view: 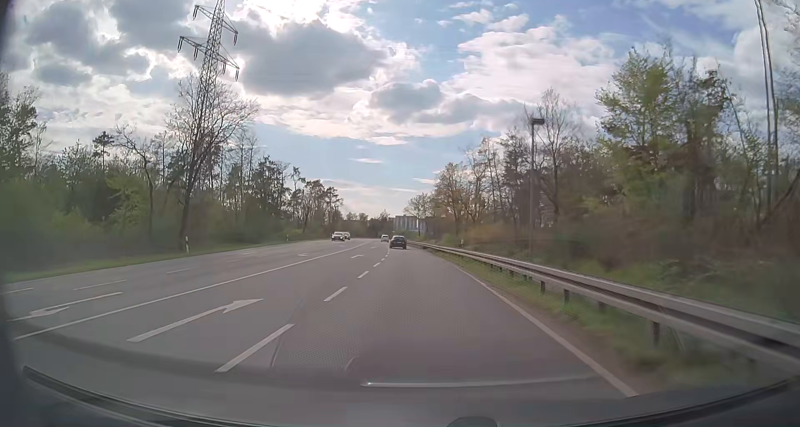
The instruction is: Follow the waypoints while adhering to traffic rules and regulations
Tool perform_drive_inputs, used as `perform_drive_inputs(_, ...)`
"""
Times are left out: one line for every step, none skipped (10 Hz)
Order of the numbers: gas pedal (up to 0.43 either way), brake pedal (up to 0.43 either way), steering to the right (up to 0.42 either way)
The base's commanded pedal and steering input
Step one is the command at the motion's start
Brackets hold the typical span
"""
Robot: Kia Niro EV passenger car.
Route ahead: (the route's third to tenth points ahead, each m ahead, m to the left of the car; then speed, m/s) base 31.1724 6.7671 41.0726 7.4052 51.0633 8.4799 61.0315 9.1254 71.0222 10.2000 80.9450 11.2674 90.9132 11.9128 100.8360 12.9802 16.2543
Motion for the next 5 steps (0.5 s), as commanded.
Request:
perform_drive_inputs(0.110,0.000,-0.015)
perform_drive_inputs(0.110,0.000,-0.015)
perform_drive_inputs(0.110,0.000,-0.014)
perform_drive_inputs(0.110,0.000,-0.014)
perform_drive_inputs(0.110,0.000,-0.014)
